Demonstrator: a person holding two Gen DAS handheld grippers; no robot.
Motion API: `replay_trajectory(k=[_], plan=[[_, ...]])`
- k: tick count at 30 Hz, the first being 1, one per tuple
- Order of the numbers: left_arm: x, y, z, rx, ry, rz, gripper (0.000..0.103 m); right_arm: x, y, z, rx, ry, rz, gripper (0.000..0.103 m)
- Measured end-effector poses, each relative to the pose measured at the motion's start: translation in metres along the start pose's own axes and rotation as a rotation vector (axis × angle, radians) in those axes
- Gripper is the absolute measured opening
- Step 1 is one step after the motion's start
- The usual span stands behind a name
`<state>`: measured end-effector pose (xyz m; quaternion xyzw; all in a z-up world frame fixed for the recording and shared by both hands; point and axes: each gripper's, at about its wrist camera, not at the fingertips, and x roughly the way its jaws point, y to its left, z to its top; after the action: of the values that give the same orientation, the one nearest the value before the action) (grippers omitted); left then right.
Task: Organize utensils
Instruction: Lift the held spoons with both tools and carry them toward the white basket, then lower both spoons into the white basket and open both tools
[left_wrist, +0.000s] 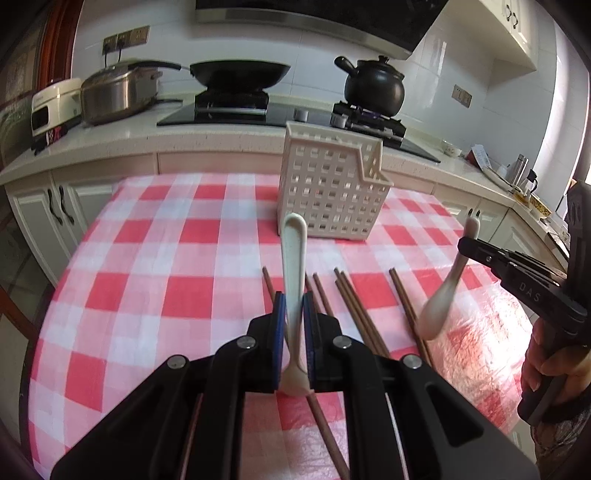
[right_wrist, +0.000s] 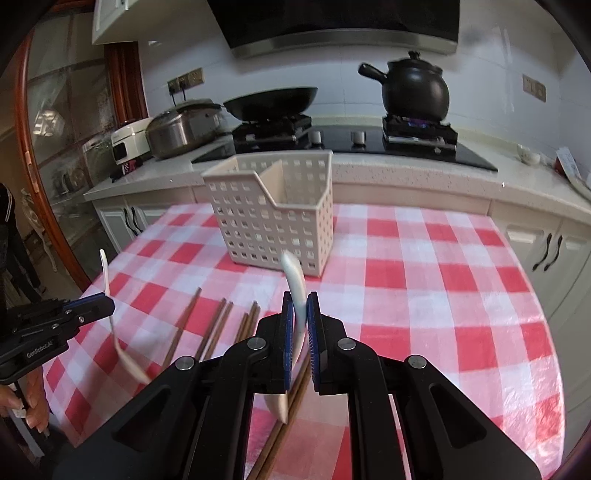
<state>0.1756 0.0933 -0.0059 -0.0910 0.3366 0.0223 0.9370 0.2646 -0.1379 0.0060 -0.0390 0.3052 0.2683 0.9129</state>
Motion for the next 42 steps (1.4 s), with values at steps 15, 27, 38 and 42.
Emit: replay_trajectory(k=[15, 27, 38, 42], plan=[[-0.004, -0.013, 0.053, 0.075, -0.089, 0.020, 0.010, -0.007, 0.005, 0.037, -0.038, -0.077, -0.003, 0.010], [-0.012, -0.027, 0.153, 0.107, -0.188, -0.021, 0.010, 0.000, -0.005, 0.111, -0.047, -0.155, -0.013, 0.010], [0.007, -0.048, 0.231, 0.142, -0.248, 0.000, 0.010, 0.025, -0.009, 0.163, -0.060, -0.164, -0.015, 0.010], [0.042, -0.041, 0.234, 0.110, -0.196, -0.016, 0.010, 0.050, -0.007, 0.165, -0.076, -0.116, -0.018, 0.010]])
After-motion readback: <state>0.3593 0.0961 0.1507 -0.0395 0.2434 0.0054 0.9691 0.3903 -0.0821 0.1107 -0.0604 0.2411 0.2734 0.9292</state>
